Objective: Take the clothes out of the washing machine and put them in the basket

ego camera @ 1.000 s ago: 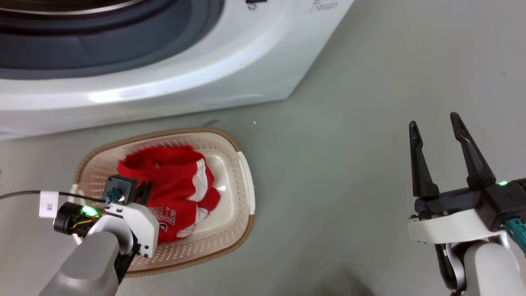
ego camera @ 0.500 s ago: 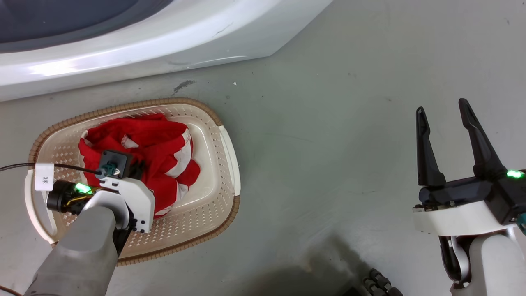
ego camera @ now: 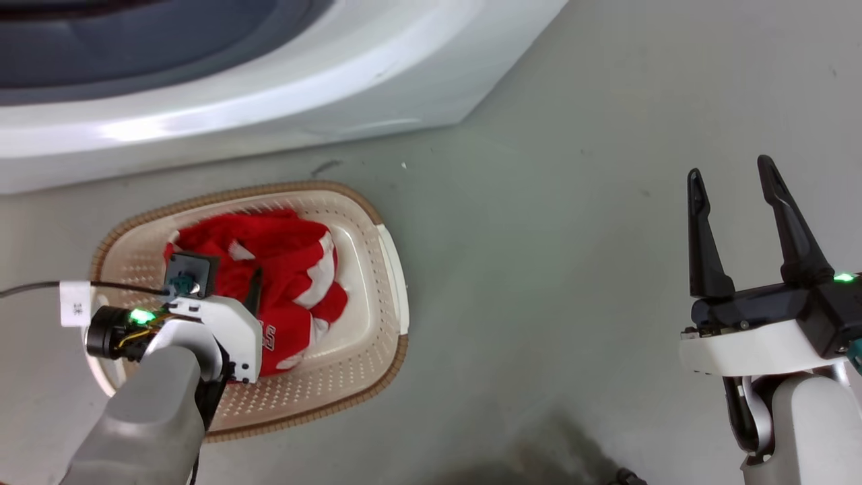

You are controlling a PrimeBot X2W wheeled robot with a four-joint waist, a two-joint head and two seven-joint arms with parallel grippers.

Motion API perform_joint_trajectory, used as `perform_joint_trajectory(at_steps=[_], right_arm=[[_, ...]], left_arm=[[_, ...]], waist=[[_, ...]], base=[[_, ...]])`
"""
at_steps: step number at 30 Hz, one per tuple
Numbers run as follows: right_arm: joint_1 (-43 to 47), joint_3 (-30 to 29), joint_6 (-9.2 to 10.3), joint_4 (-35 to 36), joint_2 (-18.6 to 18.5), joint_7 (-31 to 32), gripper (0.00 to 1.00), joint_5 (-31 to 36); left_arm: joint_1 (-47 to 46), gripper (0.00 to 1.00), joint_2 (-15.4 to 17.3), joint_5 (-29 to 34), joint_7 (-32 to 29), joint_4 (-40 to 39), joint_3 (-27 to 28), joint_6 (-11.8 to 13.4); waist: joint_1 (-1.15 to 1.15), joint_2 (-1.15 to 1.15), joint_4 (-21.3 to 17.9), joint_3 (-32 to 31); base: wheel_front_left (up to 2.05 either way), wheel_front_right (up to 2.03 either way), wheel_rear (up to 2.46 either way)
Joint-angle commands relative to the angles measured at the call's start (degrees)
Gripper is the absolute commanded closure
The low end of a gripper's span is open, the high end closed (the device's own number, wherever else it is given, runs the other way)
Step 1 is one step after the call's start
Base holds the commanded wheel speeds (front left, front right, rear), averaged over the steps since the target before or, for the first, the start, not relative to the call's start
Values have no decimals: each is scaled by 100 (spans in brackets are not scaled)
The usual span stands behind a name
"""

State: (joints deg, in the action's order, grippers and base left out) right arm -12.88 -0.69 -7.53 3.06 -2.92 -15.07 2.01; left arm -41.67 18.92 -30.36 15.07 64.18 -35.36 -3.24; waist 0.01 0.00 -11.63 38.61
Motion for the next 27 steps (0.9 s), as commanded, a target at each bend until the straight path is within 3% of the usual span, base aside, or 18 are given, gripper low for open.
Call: perform_joint_trajectory(at_steps=[1, 4, 17, 23, 27], right_arm=[[28, -11, 8, -33, 8, -16, 0, 10], [84, -75, 8, -99, 7, -15, 0, 44], [355, -506, 8, -303, 7, -15, 0, 269], [593, -494, 8, -336, 7, -15, 0, 257], [843, -441, 8, -310, 3, -15, 0, 158]], left_arm=[[118, 0, 47, 63, 15, -103, 63, 85], [376, 0, 81, 158, 15, -601, 334, 238], [1627, 0, -83, 1159, 16, -3332, 1916, 444], [2472, 0, -347, 1696, 15, -4672, 2704, 544], [3107, 0, -618, 1927, 15, -5402, 3144, 480]], waist=[[-1, 0, 81, -230], [-1, 0, 174, -581], [-1, 0, 805, -2195], [-1, 0, 957, -2812], [-1, 0, 973, -3152]], base=[[0, 0, 0], [0, 0, 0], [0, 0, 0], [0, 0, 0], [0, 0, 0]])
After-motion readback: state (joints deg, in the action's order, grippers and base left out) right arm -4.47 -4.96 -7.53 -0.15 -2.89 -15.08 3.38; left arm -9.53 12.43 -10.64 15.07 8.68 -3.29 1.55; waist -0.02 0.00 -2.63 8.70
